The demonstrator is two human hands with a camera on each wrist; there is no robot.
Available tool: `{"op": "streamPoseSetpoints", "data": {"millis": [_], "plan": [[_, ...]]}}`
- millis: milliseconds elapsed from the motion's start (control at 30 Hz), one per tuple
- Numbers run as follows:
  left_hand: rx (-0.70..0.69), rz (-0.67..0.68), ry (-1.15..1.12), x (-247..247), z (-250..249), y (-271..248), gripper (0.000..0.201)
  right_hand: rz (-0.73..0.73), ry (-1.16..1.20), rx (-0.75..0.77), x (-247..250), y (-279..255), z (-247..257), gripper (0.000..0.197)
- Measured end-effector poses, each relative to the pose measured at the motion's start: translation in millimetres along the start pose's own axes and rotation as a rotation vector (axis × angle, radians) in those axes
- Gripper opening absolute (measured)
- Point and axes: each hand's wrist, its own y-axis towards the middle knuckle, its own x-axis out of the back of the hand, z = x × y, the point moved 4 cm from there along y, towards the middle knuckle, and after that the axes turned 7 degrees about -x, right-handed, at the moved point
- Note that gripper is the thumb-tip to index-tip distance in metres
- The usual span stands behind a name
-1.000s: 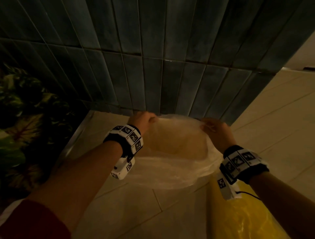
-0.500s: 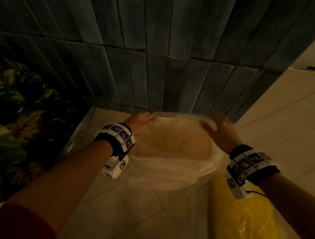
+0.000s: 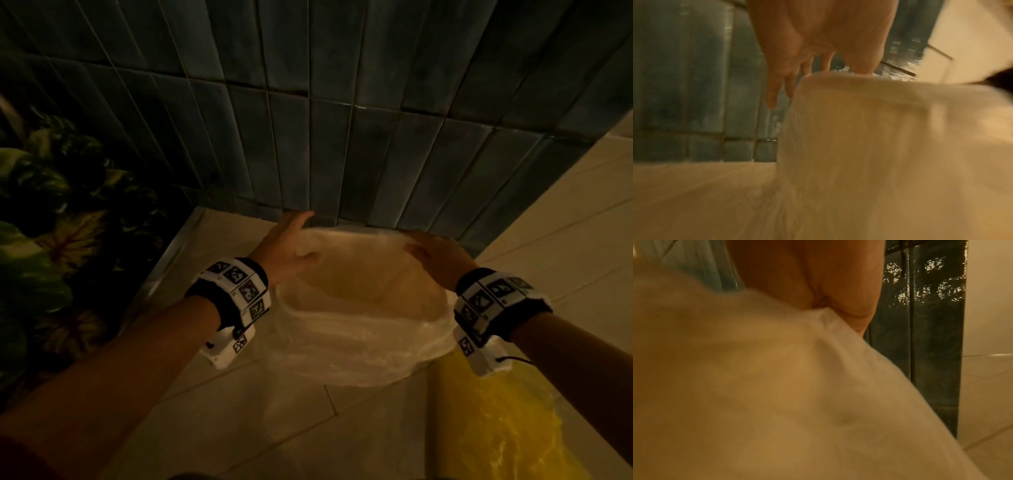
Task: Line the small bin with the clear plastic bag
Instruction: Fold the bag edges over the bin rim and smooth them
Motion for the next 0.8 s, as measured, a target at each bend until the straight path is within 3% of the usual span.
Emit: {"op": "streamPoseSetpoints", "data": {"millis": [67, 133, 200, 267, 333, 367, 433, 467, 533, 633, 800], "plan": [[-0.017, 0.101, 0.138, -8, 3, -6, 0.087, -0.039, 0.007, -0.025, 1, -2, 3, 0.035], [0.053, 0.173, 0.238, -14, 8, -9, 0.096, -0.071, -0.019, -0.043, 3, -7, 10, 0.035], [0.040, 0.090, 0.309, -10, -1, -12, 0.094, -0.163, -0.112, 0.016, 8, -14, 22, 0.047], [-0.147, -0.019, 0.432, -6, -20, -15, 0.077, -0.304, -0.239, 0.184, 16, -27, 41, 0.057], [-0.342, 0.032, 0.559, -11, -37, -20, 0.056, -0.355, -0.367, 0.402, 18, -38, 59, 0.052], [-0.392, 0.133, 0.596, -16, -43, -22, 0.048, -0.312, -0.454, 0.499, 15, -42, 65, 0.047], [-0.281, 0.448, 0.649, -27, -37, -22, 0.040, -0.093, -0.630, 0.567, 1, -42, 67, 0.045], [-0.179, 0.590, 0.670, -31, -33, -22, 0.043, 0.032, -0.694, 0.535, -7, -39, 63, 0.050], [-0.045, 0.742, 0.755, -37, -22, -20, 0.050, 0.225, -0.825, 0.456, -21, -32, 55, 0.064], [-0.075, 0.709, 0.875, -45, -14, -11, 0.054, 0.325, -1.008, 0.414, -37, -26, 49, 0.071], [-0.158, 0.689, 1.085, -54, -23, -27, 0.049, 0.456, -1.197, 0.313, -52, -17, 39, 0.064]]}}
